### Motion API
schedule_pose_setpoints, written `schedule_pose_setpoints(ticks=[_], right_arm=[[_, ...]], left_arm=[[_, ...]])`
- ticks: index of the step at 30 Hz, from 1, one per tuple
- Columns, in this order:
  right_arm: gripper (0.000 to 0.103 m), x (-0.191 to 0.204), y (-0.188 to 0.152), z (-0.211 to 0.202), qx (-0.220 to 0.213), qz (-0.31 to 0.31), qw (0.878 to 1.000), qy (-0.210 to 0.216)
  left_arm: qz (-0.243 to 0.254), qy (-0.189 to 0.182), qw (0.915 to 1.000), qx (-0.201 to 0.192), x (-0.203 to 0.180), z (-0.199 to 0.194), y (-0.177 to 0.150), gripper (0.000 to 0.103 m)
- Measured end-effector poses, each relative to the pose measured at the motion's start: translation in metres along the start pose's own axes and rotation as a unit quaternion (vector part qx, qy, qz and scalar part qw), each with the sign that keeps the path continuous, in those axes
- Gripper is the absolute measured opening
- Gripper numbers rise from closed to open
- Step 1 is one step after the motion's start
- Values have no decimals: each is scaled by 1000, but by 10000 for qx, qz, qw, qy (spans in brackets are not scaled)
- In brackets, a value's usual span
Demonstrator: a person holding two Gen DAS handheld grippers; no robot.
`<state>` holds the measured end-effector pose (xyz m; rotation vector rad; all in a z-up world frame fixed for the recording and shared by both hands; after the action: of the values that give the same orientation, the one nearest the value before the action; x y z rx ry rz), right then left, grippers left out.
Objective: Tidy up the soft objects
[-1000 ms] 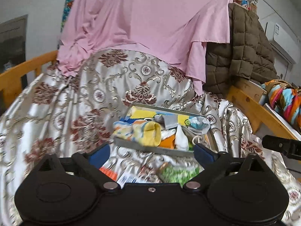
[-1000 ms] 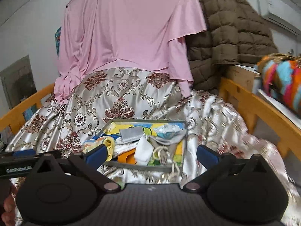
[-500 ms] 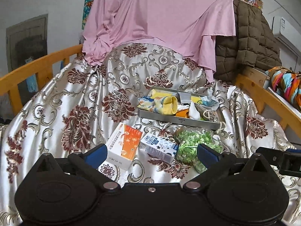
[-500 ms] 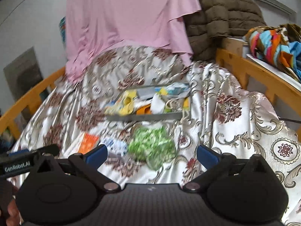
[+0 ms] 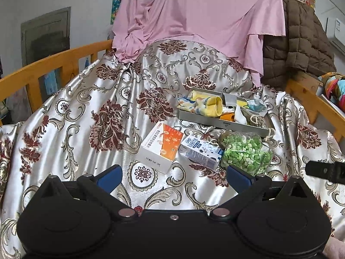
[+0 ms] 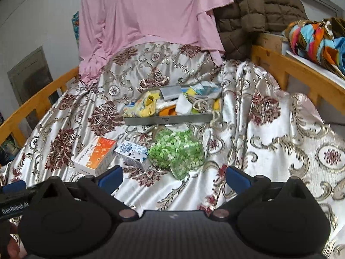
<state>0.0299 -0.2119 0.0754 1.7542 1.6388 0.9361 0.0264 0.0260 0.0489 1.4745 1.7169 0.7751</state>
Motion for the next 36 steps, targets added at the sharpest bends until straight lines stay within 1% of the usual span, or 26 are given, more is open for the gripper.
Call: schedule_pose_setpoints(ticks=[4,10,21,36], right_arm=[[103,4,-7,5,63,71,10000,-19],[103,9,-18,16,272,93,9995,-90],[103,7,-23,18,299,166,9993,-146],[103,3,-22,18,260,182,9993,-203]], left_arm=[[170,136,9997,-55,1,5,-4,102],[56,179,9998,61,9,11,-6,102],[222,109,9997,89,3,12,-9,102],[290,84,9995,104,0,11,-8,102]])
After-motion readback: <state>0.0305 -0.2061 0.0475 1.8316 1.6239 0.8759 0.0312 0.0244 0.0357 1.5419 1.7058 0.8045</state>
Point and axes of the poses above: each gripper's, at about its wrist camera, not at the fingertips, and z roughly the way its jaws point, x to its left, y to its top, the point moved 2 cm from there along z, roughly the way its jaws point, and after that the axes turned 2 degrees about -z, right-handed, at the moved point
